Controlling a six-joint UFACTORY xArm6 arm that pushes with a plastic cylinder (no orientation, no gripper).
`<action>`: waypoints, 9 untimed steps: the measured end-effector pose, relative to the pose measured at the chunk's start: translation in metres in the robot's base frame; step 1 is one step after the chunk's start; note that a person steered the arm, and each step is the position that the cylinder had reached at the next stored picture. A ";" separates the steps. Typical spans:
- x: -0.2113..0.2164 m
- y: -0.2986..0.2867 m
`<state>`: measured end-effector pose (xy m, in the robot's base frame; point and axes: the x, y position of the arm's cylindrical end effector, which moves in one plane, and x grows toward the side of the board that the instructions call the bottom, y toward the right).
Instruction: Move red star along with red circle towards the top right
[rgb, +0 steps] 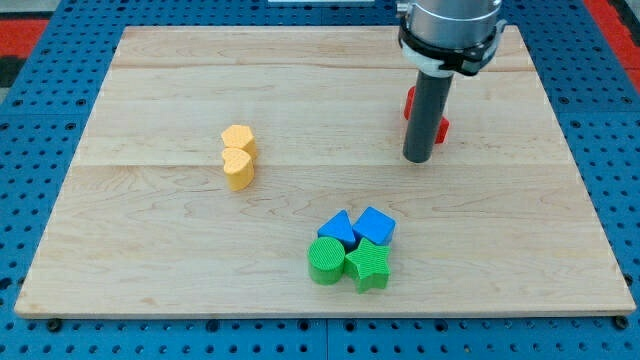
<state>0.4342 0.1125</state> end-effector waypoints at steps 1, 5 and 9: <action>-0.012 0.004; -0.103 0.004; -0.169 0.019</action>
<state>0.2647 0.1310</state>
